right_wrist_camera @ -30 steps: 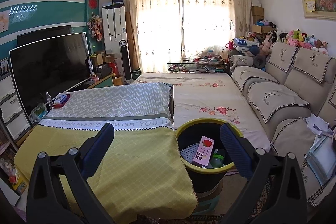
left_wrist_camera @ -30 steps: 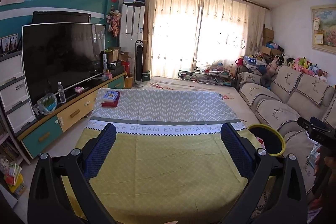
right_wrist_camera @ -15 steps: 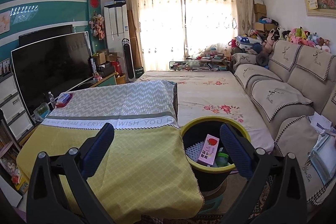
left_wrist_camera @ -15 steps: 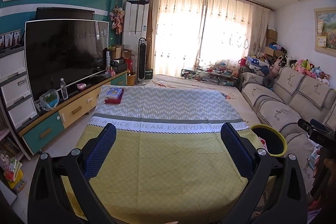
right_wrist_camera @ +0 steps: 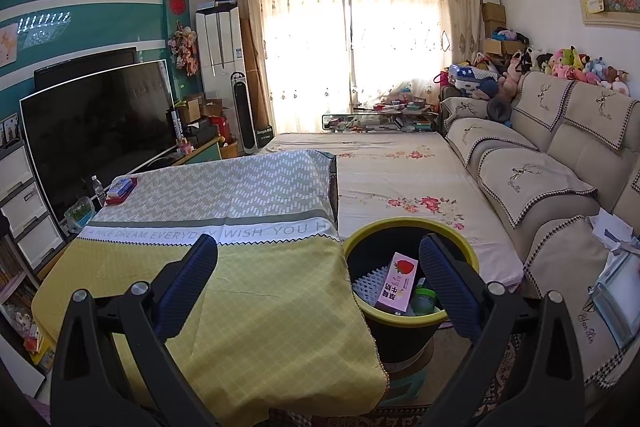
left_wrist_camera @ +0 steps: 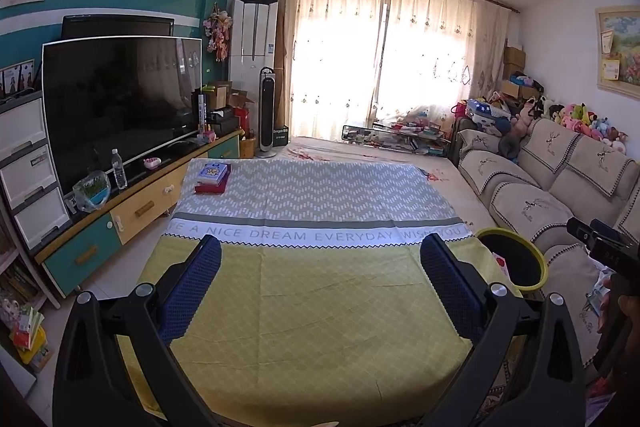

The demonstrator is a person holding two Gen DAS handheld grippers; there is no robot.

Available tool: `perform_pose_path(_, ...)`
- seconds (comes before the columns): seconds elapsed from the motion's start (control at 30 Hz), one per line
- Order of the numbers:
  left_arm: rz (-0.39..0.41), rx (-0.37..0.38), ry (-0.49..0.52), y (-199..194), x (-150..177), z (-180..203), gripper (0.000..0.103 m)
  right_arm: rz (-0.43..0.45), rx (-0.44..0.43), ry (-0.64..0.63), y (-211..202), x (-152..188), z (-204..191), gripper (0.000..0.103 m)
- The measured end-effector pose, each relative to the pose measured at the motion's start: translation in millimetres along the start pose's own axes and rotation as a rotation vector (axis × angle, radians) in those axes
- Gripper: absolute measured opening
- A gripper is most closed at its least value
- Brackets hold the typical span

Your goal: Collect trash

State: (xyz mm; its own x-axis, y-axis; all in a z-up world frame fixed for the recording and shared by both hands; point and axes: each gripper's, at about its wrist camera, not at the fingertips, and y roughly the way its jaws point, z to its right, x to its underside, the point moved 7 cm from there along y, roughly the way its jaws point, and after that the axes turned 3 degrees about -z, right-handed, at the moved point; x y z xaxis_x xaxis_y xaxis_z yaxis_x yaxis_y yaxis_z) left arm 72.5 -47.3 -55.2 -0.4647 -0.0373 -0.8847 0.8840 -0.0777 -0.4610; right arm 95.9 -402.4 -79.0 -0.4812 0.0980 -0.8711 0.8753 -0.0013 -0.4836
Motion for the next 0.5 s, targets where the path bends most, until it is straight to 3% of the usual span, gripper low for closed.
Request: perform_pose_path(0.5,-0.019,0.013,-0.003,8.2,4.2,-0.2,0.098,-0.006,0.001,0.004,3.8,3.7,-0.8,0.096)
